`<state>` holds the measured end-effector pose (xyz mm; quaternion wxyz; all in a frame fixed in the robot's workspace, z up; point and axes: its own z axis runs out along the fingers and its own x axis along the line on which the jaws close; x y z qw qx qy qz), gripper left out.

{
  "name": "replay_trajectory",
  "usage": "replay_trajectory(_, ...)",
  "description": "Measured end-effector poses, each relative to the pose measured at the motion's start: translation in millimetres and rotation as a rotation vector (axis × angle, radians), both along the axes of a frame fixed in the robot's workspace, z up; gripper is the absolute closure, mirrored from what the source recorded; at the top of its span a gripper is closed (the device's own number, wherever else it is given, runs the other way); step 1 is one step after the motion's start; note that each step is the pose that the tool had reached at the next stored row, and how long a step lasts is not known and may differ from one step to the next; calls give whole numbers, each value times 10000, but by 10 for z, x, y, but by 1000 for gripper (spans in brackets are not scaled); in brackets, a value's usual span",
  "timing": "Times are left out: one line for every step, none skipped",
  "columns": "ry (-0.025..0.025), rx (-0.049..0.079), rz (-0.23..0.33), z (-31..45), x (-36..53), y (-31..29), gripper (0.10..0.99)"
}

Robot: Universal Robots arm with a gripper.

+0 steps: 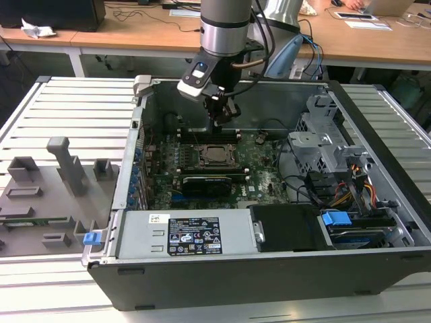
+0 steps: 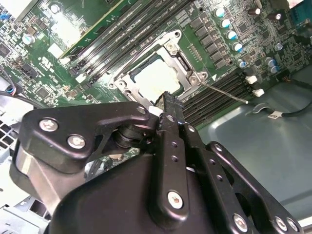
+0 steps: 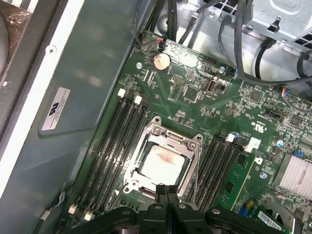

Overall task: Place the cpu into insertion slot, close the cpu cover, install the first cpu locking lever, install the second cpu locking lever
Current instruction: 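Install the first cpu locking lever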

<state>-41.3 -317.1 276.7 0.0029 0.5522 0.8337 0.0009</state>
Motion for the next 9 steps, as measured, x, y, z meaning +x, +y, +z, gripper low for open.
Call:
replay_trajectory(0, 0, 39, 0, 0, 0, 980)
replay_trajectory(0, 0, 71, 0, 0, 0, 980)
replay_trajectory(1, 0, 137, 0, 0, 0, 980)
replay_trajectory(0, 0, 204, 0, 0, 0, 980)
replay_trajectory(0, 0, 300, 0, 0, 0, 980)
replay_trajectory(1, 0, 388, 0, 0, 0, 980)
replay_trajectory(0, 0, 517, 0, 0, 0, 980)
replay_trajectory(0, 0, 691, 0, 0, 0, 980)
replay_trajectory(0, 0, 837, 0, 0, 0, 980)
